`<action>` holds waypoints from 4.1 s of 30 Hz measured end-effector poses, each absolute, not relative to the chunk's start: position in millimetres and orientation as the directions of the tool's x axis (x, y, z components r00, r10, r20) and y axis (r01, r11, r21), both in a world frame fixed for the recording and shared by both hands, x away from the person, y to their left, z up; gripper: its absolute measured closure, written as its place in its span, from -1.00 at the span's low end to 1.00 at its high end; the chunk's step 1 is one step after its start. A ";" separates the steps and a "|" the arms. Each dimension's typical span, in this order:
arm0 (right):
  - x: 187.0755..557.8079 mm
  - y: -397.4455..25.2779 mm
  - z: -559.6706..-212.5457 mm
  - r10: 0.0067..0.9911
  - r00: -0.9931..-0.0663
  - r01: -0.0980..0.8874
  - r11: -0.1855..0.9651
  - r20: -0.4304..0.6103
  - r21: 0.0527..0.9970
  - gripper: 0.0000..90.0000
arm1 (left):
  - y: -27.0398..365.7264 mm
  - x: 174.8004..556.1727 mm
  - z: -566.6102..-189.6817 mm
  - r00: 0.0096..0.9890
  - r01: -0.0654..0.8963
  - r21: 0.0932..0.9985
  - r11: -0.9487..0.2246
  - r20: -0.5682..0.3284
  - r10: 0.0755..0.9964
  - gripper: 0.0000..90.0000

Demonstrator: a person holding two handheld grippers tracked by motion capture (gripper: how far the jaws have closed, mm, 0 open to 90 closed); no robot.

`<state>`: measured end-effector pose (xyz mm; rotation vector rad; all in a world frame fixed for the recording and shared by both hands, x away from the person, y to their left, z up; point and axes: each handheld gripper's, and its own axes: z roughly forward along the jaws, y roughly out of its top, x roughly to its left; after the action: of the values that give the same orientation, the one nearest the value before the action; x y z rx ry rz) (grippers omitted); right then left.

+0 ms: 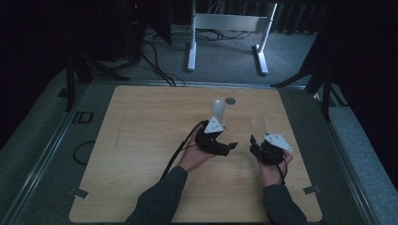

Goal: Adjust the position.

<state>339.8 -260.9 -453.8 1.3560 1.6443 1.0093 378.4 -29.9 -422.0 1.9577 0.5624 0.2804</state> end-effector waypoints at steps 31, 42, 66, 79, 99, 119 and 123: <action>326.6 -258.2 -444.6 0.988 -0.128 0.241 0.113 -0.083 0.964 -0.06 | -49.6 395.0 -400.6 0.851 0.328 0.911 -0.252 -0.169 0.498 -0.50; 325.0 -255.9 -441.6 0.989 -0.133 0.226 0.101 -0.072 0.969 -0.06 | -58.7 399.6 -393.4 0.848 0.334 0.913 -0.232 -0.184 0.497 -0.50; 321.2 -251.5 -440.9 0.988 -0.145 0.197 0.087 -0.059 0.976 -0.06 | -85.1 409.5 -391.3 0.841 0.397 0.903 -0.162 -0.287 0.459 -0.57; 320.8 -249.4 -442.4 0.986 -0.155 0.195 0.087 -0.056 0.977 -0.06 | -96.5 411.5 -393.5 0.838 0.421 0.898 -0.127 -0.332 0.433 -0.57; 321.1 -250.1 -443.3 0.986 -0.156 0.194 0.080 -0.050 0.978 -0.06 | -102.5 412.2 -390.3 0.826 0.431 0.897 -0.099 -0.348 0.444 -0.47; 324.5 -249.1 -446.1 0.981 -0.183 0.224 0.108 -0.067 0.969 -0.34 | -99.9 408.1 -387.6 0.831 0.384 0.916 -0.113 -0.290 0.474 -0.33; 324.0 -249.3 -446.4 0.980 -0.186 0.224 0.111 -0.070 0.968 -0.36 | -98.1 408.2 -387.1 0.828 0.371 0.921 -0.121 -0.269 0.492 -0.33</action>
<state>324.0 -249.3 -446.4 1.2208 1.5586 1.1475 408.2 -98.1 -387.1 1.7342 0.6708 0.1175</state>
